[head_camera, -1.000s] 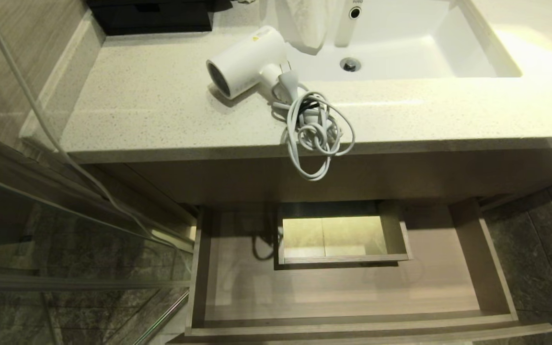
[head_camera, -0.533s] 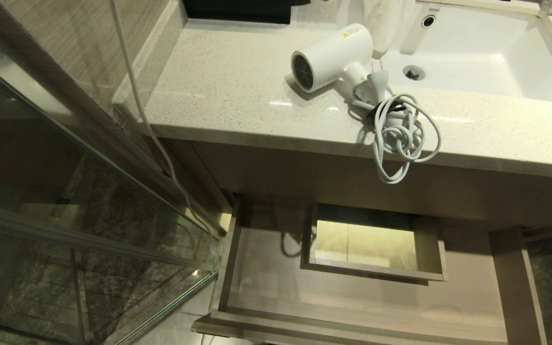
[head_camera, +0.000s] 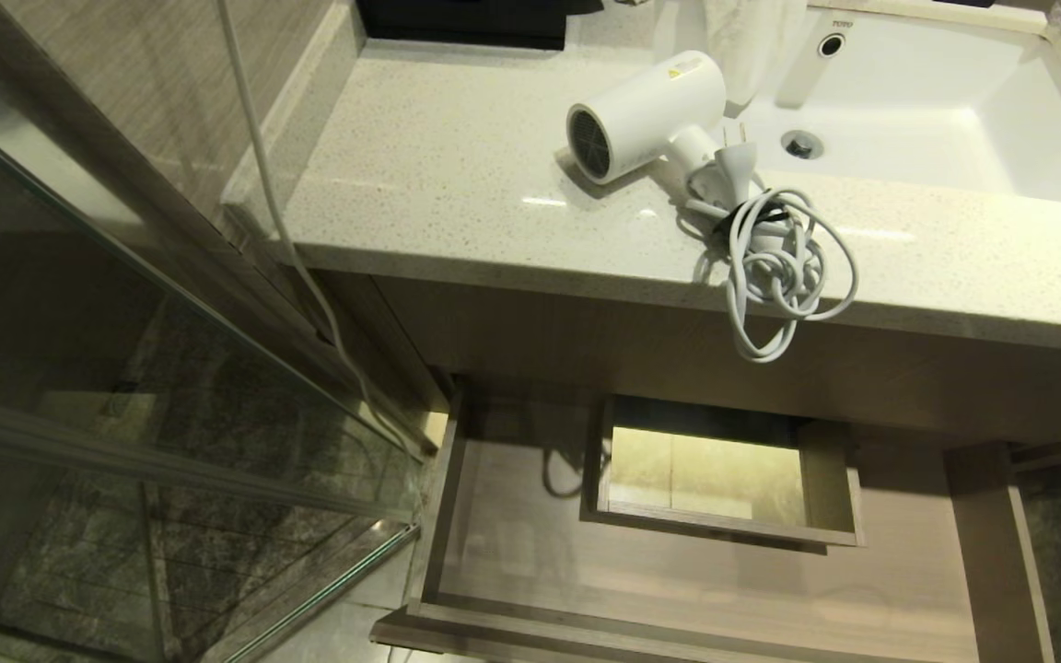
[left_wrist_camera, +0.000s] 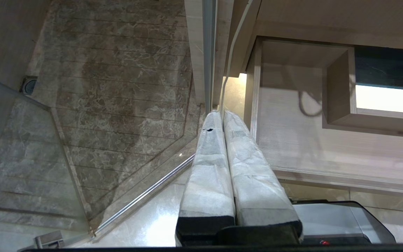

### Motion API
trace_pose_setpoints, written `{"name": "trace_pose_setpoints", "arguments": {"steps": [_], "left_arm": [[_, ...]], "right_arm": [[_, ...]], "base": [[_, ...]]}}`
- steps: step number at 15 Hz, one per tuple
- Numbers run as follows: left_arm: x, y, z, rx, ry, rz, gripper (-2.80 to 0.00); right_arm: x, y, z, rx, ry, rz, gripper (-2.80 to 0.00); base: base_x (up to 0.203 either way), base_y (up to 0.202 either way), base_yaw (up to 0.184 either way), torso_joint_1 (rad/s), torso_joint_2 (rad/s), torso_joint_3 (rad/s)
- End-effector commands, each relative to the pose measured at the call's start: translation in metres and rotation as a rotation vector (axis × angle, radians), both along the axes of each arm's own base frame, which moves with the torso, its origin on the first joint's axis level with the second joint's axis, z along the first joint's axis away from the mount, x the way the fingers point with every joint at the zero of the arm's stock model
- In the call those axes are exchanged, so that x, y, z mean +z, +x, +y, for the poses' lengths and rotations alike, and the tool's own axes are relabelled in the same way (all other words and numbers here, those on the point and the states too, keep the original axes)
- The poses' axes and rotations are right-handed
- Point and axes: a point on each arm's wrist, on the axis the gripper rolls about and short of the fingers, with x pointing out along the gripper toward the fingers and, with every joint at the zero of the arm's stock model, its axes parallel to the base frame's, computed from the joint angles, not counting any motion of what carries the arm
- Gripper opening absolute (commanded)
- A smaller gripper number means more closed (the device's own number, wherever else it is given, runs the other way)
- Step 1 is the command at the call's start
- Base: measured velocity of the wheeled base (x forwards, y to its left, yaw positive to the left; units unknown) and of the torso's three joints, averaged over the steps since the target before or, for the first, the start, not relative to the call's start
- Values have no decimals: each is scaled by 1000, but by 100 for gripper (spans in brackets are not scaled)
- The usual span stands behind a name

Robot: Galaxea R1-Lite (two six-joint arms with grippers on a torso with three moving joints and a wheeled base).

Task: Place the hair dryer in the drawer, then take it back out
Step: Pick up the hairdryer

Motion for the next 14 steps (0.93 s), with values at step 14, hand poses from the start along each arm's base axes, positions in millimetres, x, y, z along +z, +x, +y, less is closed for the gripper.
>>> {"name": "trace_pose_setpoints", "arguments": {"steps": [14], "left_arm": [[0,0,0,0,-2,1,-280]], "right_arm": [[0,0,0,-4,1,2,-280]], "base": [[0,-3,60,0,1,1]]}}
